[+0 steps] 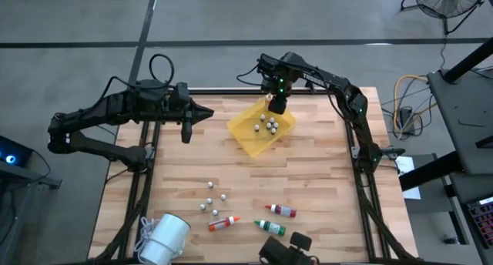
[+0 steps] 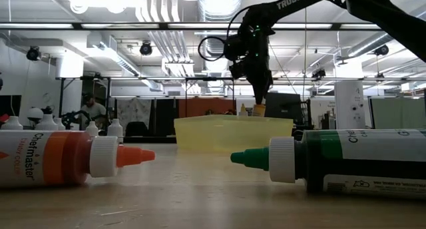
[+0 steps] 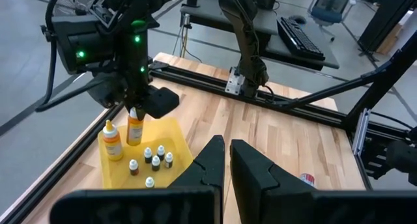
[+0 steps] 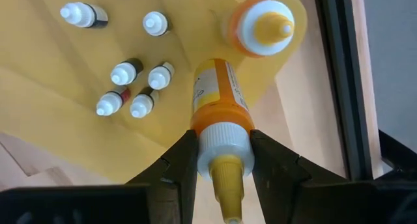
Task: Pick & Place food coloring
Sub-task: Put the large yellow food coloring bottle into the yellow bin
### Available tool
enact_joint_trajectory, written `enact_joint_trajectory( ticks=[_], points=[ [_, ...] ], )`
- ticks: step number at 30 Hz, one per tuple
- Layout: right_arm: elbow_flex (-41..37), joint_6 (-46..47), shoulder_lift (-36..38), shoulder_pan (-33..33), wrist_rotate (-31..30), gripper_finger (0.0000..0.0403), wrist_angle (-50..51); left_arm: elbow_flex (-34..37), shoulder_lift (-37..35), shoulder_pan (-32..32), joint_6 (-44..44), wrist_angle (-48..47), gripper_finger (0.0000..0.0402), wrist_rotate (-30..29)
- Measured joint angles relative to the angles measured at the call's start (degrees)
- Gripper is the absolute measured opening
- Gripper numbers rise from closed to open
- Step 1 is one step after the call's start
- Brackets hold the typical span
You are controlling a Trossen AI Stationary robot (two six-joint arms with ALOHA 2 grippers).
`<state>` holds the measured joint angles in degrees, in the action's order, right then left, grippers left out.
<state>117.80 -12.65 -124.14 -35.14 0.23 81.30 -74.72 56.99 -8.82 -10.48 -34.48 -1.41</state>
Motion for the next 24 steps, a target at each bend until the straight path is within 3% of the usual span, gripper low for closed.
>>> enact_joint_trajectory(
  ticks=[24],
  points=[
    [4.4, 0.2, -4.4, -0.3, -0.3, 0.0107, 3.9, 0.0, 0.0, 0.0, -1.7, 0.2, 0.0, 0.0]
  ],
)
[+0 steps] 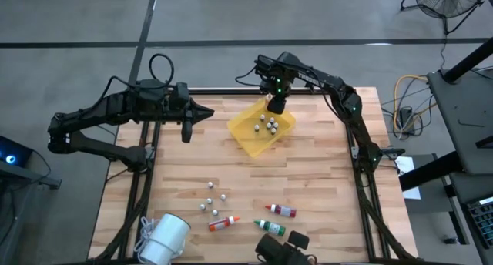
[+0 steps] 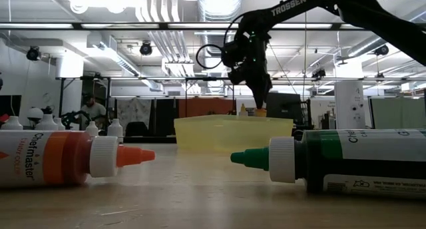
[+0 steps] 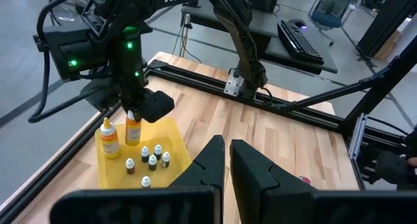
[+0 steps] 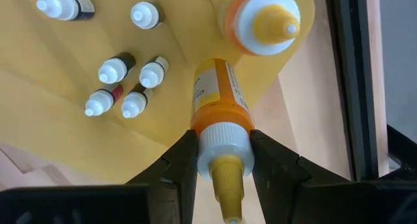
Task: Pick & Place food coloring
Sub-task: Put the large yellow food coloring bottle into the yellow bin
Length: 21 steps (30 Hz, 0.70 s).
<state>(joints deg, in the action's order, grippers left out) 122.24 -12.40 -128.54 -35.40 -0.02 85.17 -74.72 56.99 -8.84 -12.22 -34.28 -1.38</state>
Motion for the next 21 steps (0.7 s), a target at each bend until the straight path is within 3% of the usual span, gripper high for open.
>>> enact_joint_trajectory(
  ticks=[21],
  points=[
    [0.0, 0.1, -3.4, 0.2, -0.1, 0.0107, -0.2, 0.0, 0.0, 0.0, -0.2, 0.0, 0.0, 0.0]
  ],
)
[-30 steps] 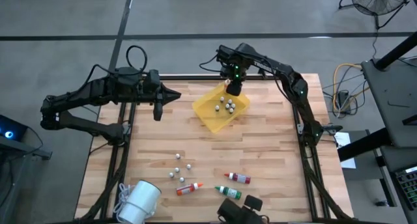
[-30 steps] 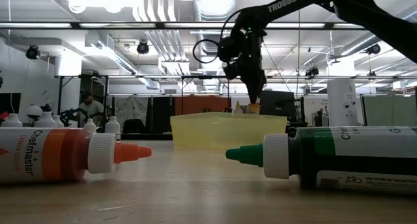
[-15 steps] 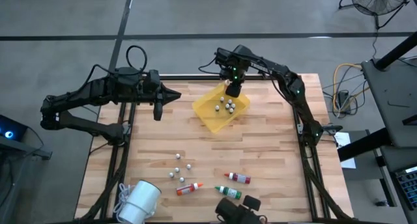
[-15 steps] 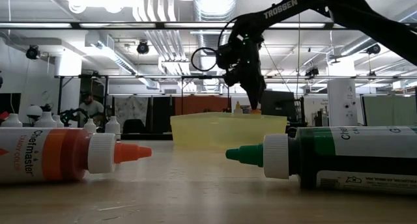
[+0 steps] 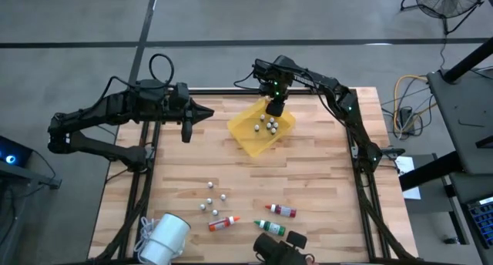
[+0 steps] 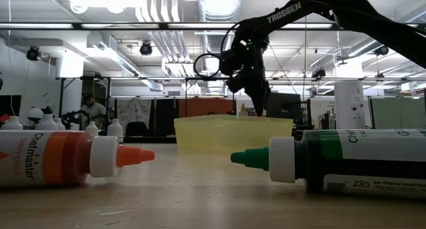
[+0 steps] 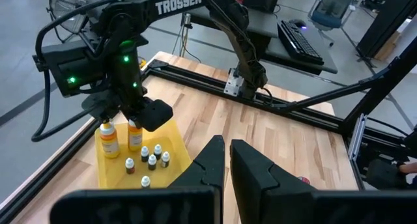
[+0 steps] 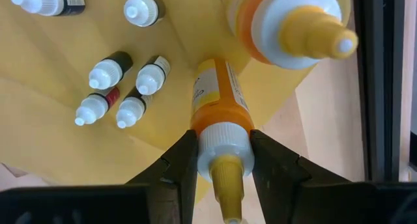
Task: Pick & Place food coloring
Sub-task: Put the large yellow food coloring bottle into the yellow bin, then put the large red food coloring bottle into the yellow bin
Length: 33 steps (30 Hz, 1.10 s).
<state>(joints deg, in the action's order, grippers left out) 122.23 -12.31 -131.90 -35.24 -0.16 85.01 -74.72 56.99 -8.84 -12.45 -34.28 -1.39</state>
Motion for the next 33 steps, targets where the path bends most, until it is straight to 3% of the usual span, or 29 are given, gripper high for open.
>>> enact_joint_trajectory(
  ticks=[17, 33],
  points=[
    [-0.1, 1.9, -0.1, -0.1, 0.2, 0.02, 0.0, 0.0, 0.0, 0.0, 0.0, 0.0, 0.0, 0.0],
    [10.2, 3.4, 0.3, 0.1, 0.2, 0.0212, 5.2, 0.0, 0.0, 0.0, 0.0, 0.0, 0.0, 0.0]
  ],
)
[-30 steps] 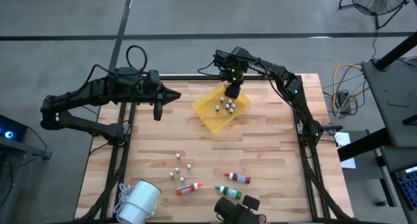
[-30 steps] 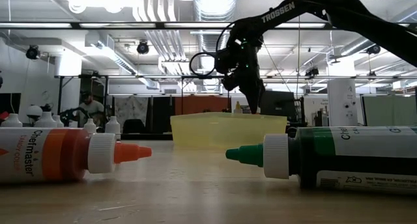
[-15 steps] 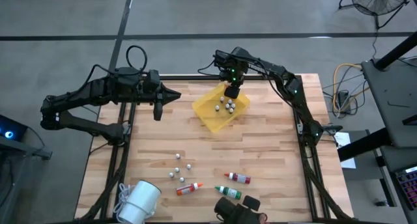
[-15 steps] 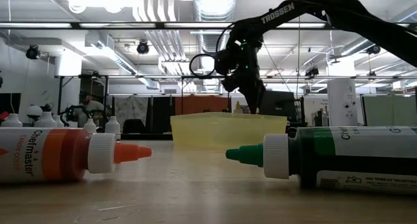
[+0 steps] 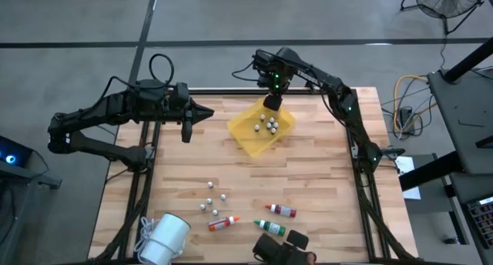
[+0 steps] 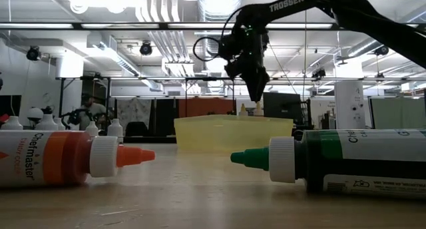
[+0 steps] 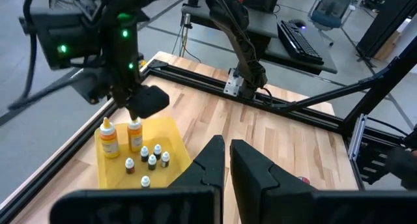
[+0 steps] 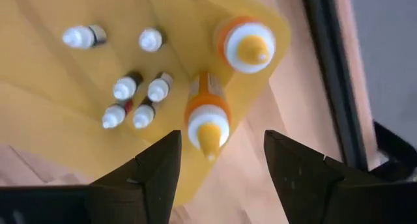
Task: Pick & Place food coloring
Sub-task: Put the large red food coloring bottle into the yellow bin
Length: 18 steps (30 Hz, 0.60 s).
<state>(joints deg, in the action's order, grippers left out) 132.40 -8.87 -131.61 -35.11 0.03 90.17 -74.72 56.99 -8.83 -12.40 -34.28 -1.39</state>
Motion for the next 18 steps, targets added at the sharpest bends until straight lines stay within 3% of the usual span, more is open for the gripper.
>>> enact_joint_trajectory(
  ticks=[8, 18],
  points=[
    [1.1, 2.3, 5.2, 2.1, 5.5, 0.0211, -0.1, 0.0, 0.0, 0.0, 0.0, 0.0, 0.0, 0.0],
    [0.7, 3.3, 13.9, 9.9, 6.0, 0.021, -0.6, 0.0, 0.0, 0.0, 0.0, 0.0, 0.0, 0.0]
  ],
)
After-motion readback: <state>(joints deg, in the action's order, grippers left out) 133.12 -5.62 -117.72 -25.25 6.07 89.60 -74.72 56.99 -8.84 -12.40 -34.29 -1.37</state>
